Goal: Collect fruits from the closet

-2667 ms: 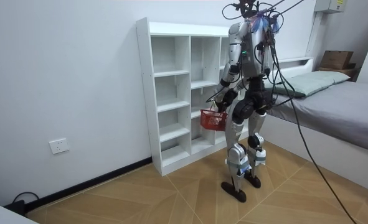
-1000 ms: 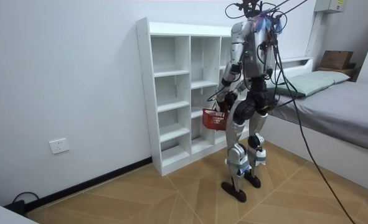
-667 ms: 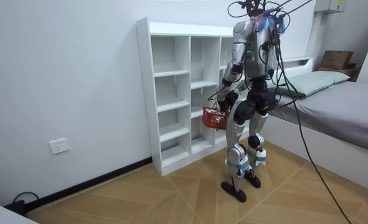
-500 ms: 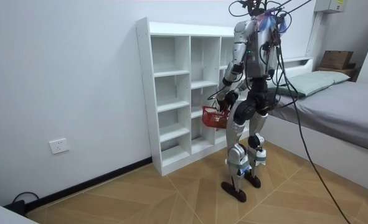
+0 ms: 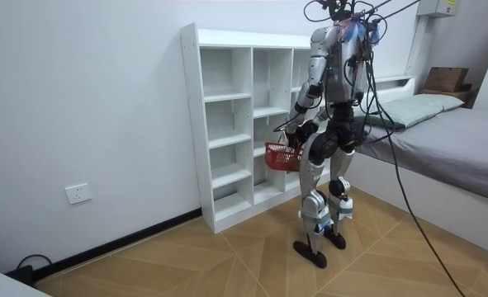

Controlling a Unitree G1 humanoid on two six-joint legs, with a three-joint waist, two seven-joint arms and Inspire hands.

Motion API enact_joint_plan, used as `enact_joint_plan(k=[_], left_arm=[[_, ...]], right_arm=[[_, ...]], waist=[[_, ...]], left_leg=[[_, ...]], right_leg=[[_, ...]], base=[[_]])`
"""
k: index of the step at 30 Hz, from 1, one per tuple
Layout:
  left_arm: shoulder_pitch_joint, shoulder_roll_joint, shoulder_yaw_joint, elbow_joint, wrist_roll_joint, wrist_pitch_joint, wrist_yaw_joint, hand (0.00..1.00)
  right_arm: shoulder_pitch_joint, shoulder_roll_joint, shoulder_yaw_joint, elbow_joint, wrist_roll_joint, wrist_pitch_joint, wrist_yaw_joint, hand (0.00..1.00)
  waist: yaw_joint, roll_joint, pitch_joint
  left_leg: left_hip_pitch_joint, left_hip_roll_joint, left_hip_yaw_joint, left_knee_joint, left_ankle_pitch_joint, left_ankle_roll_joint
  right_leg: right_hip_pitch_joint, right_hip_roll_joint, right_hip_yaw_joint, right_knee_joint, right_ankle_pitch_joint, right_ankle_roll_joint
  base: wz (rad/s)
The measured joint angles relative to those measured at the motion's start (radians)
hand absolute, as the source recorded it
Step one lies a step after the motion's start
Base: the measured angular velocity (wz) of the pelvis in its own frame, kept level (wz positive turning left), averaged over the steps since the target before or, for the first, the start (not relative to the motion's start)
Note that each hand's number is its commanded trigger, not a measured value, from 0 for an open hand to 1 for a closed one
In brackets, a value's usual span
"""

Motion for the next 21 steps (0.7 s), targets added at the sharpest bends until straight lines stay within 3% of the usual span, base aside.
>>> enact_joint_plan(k=[11,18,21], left_arm=[[0.063,0.011,0.034,0.002,0.001,0.001,0.045,1.00],[0.070,0.011,0.045,0.001,0.001,0.001,0.074,1.00],[0.084,0.001,0.087,0.001,0.047,0.000,0.081,1.00]], right_arm=[[0.145,-0.022,0.000,-0.215,0.002,0.002,0.033,0.00],[0.165,-0.028,-0.003,-0.279,0.002,0.002,0.046,0.00],[0.168,-0.033,-0.021,-0.307,0.001,0.000,0.058,0.00]], waist=[[-0.002,-0.023,-0.0135],[-0.001,-0.024,-0.0146],[-0.001,-0.027,-0.0166]], left_leg=[[0.023,0.000,0.003,-0.016,0.000,0.000],[0.043,0.000,0.013,-0.026,0.000,0.000],[0.056,0.000,0.026,-0.036,0.000,0.000]], right_leg=[[0.016,0.002,0.002,-0.001,-0.001,0.002],[0.027,0.002,0.006,-0.001,-0.001,0.002],[0.029,0.005,0.022,-0.001,-0.001,0.002]], base=[[0.00],[-0.03],[-0.14]])
